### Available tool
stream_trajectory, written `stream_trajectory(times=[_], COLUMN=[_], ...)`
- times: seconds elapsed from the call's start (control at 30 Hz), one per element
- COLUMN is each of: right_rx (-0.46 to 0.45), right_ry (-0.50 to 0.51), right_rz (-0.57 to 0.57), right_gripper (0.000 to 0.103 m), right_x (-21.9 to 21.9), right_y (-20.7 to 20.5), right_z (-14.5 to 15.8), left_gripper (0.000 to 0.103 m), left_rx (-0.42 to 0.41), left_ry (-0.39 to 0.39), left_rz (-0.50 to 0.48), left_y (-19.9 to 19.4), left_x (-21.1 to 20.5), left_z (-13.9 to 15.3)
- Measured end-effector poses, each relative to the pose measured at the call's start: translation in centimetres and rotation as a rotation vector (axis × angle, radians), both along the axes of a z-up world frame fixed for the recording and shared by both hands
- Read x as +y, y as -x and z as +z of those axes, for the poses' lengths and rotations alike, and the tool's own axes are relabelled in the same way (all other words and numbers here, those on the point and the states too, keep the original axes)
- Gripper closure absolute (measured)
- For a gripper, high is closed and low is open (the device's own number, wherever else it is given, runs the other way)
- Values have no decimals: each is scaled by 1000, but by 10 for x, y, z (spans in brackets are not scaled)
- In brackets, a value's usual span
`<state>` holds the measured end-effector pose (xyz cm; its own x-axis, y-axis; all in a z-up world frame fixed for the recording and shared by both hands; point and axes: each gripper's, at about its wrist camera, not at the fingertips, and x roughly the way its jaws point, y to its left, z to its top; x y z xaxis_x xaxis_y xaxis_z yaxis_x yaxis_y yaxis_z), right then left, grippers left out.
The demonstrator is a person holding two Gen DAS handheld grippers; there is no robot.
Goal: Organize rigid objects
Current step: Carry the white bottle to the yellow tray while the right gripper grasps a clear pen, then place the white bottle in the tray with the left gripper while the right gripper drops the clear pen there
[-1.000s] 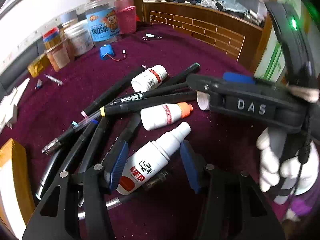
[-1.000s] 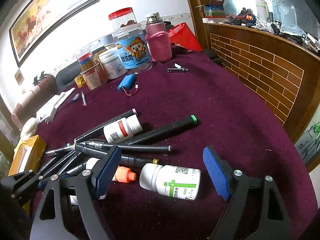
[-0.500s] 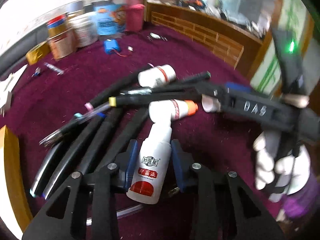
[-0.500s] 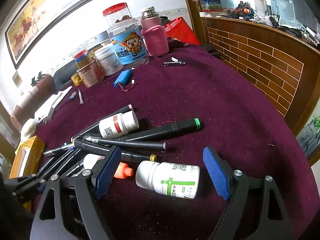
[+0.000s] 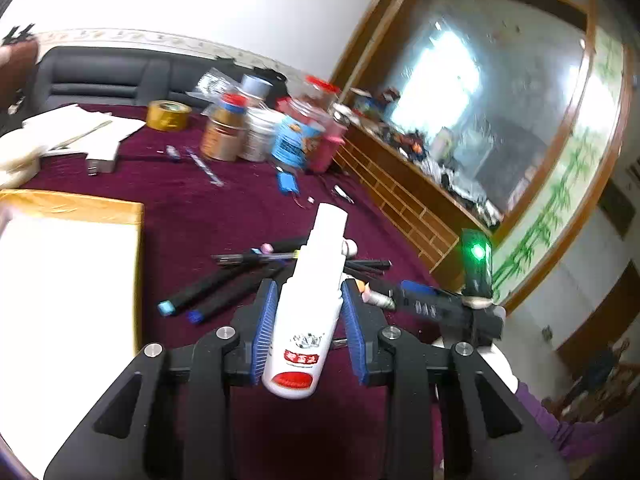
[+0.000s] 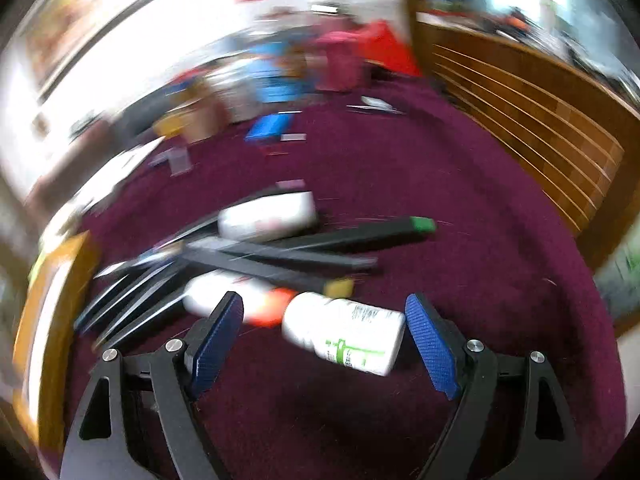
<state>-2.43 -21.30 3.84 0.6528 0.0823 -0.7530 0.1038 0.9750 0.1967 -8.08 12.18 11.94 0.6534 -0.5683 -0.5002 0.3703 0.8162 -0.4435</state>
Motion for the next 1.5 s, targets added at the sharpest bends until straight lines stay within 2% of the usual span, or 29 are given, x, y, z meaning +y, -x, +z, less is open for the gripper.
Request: stream_trajectory(times=[0.1,0.2,0.27,0.37,0.4,0.43,0.47,0.5,0.53,0.57,0.7,0.8,0.93,1.1,1.2,1.27,1.33,1.4,1.5], right_rx=[-9,36,53,83,103,127,111,126,138,138,127,125,123,120,115,111,108,106,106], right_ry=[96,158,221,274,298,324,301,279,235,243,264,264,258,217,199,188,175,165,166], right_rz=[242,528,614,732,748,761,768,780,784,774,759,751,732,709,704,701,698,696,697], right_gripper=[23,24,25,40,48,57,63,75,81,82,85,87,87,87,87,86,86,86,86], right_x=[56,121,148,181,186,190,186,184,180,179,178,179,174,168,167,166,164,162,161], right_y=[13,16,18,21,21,20,20,20,18,17,27,26,33,35,34,33,33,34,36], right_z=[17,11,3,-13,-20,-27,-26,-27,-26,-26,-29,-29,-28,-27,-27,-28,-28,-28,-28], left_gripper=[74,77,79,79,79,79,79,79,79,78,78,78,78,76,64,38,24,24,26], left_rx=[9,38,44,34,32,33,36,40,38,35,52,91,189,196,183,178,168,201,194], left_ry=[25,53,60,71,72,75,77,72,53,32,-133,-203,-326,-365,-424,-458,-526,-551,-476], left_rz=[54,96,112,138,141,145,142,125,106,94,30,18,98,153,155,134,99,62,5], left_y=[5,10,14,25,27,28,29,31,34,38,46,42,25,15,6,1,-1,-3,4], left_x=[27,44,54,70,73,76,78,78,73,70,31,13,2,2,-9,-20,-37,-50,-51], left_z=[-3,-15,-19,-20,-21,-21,-23,-24,-24,-24,-36,-50,-77,-80,-82,-84,-89,-99,-98])
